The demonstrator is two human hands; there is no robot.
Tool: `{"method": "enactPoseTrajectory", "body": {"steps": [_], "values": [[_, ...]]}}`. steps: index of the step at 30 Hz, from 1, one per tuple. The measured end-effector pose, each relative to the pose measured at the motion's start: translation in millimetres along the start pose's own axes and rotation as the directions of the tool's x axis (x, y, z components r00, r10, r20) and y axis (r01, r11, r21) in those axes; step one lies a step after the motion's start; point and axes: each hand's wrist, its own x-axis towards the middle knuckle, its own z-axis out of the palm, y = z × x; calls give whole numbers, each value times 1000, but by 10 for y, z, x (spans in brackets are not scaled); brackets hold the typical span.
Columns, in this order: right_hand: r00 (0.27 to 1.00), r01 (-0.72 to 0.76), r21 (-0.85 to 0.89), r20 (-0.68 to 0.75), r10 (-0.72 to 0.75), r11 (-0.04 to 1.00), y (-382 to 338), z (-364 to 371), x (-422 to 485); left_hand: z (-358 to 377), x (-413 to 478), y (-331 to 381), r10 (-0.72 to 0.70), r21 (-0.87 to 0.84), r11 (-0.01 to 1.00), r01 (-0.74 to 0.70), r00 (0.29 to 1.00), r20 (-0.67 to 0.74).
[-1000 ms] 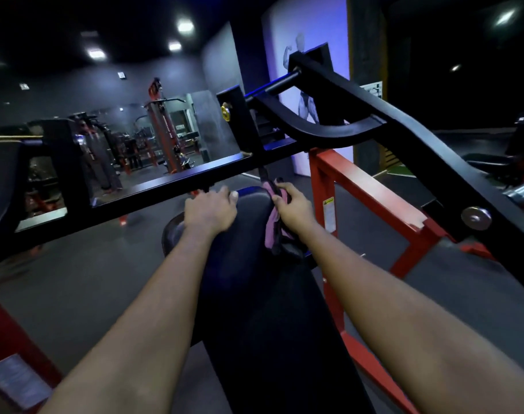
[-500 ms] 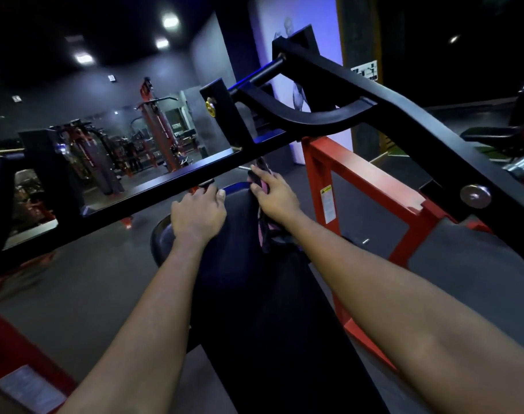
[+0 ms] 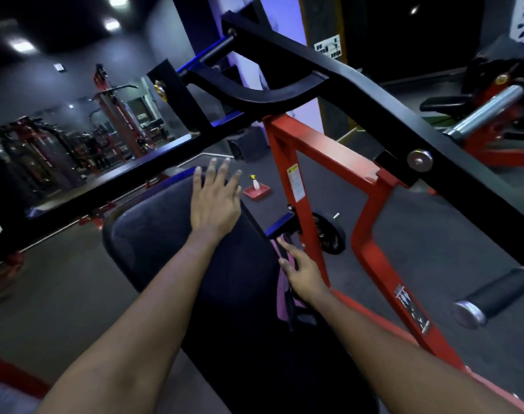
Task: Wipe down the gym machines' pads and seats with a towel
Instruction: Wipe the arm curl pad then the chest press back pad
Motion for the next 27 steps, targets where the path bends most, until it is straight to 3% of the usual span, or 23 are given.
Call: {"method": "enactPoseTrajectory", "body": {"steps": [4, 8, 11, 15, 18, 24, 27], "values": [[996, -82, -56, -42, 79, 995, 237, -30, -98, 208, 25, 226, 136, 104, 981, -161, 967, 217], [996, 72, -10, -53, -72, 997, -279, 92, 282, 258, -26, 240, 149, 234, 951, -201, 963, 223], [998, 47, -63, -48, -50, 997, -414, 161, 370, 249, -9, 251, 135, 242, 951, -192, 963, 232], [998, -22, -35, -61, 19, 999, 10, 130, 62, 261, -54, 379, 95, 240, 958, -160, 960, 262], [995, -66, 4, -76, 66, 998, 387, 84, -267, 350, -245, 699, 142, 197, 960, -199, 952, 271], [960, -272, -48, -90, 267, 961, 1439, -91, -1087, 538, -616, 1173, 232, 187, 919, -348, 859, 456], [952, -300, -47, -78, 296, 953, 1267, -167, -1025, 569, -656, 1182, 259, 230, 887, -400, 844, 469]]}}
